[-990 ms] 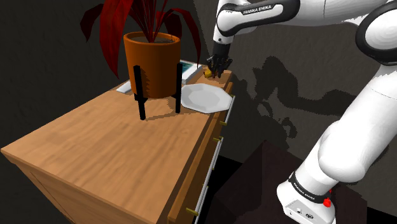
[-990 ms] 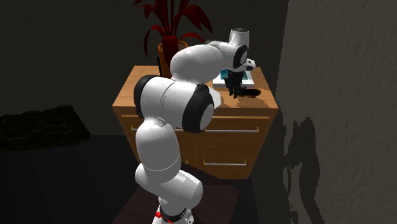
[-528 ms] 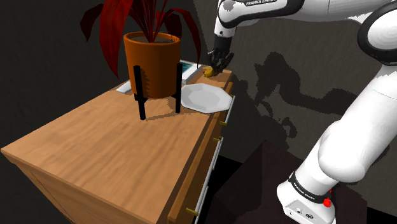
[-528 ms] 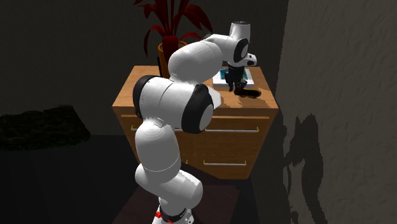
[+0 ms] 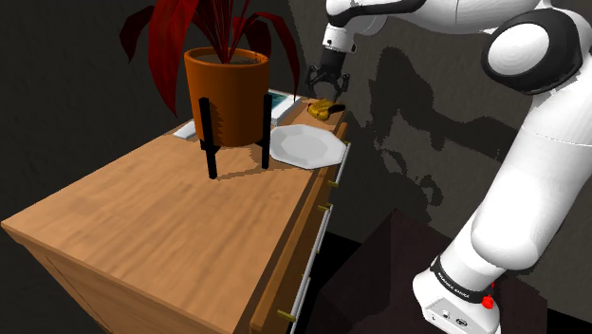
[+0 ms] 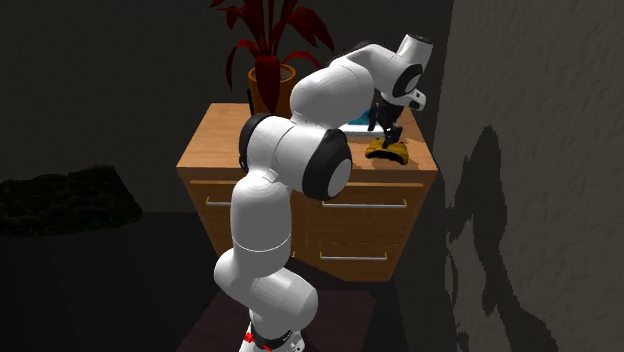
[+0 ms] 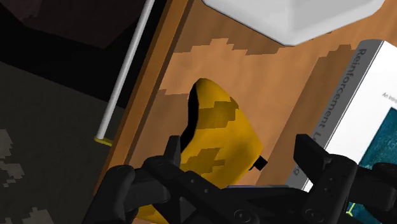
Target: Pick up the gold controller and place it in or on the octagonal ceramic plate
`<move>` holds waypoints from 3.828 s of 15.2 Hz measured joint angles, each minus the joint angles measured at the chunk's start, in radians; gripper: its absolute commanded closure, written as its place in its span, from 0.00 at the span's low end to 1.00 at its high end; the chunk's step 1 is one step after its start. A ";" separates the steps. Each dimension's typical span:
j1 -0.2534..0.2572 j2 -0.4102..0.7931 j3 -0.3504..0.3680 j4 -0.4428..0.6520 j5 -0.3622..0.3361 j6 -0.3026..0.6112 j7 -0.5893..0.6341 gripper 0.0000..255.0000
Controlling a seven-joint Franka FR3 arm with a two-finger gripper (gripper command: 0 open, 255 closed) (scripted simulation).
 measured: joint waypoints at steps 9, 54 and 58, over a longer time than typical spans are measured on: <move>0.005 0.002 0.004 -0.056 0.006 0.057 -0.001 0.00; 0.052 -0.280 -0.011 -0.583 0.200 0.674 -0.472 1.00; 0.051 -0.282 -0.011 -0.580 0.197 0.669 -0.468 1.00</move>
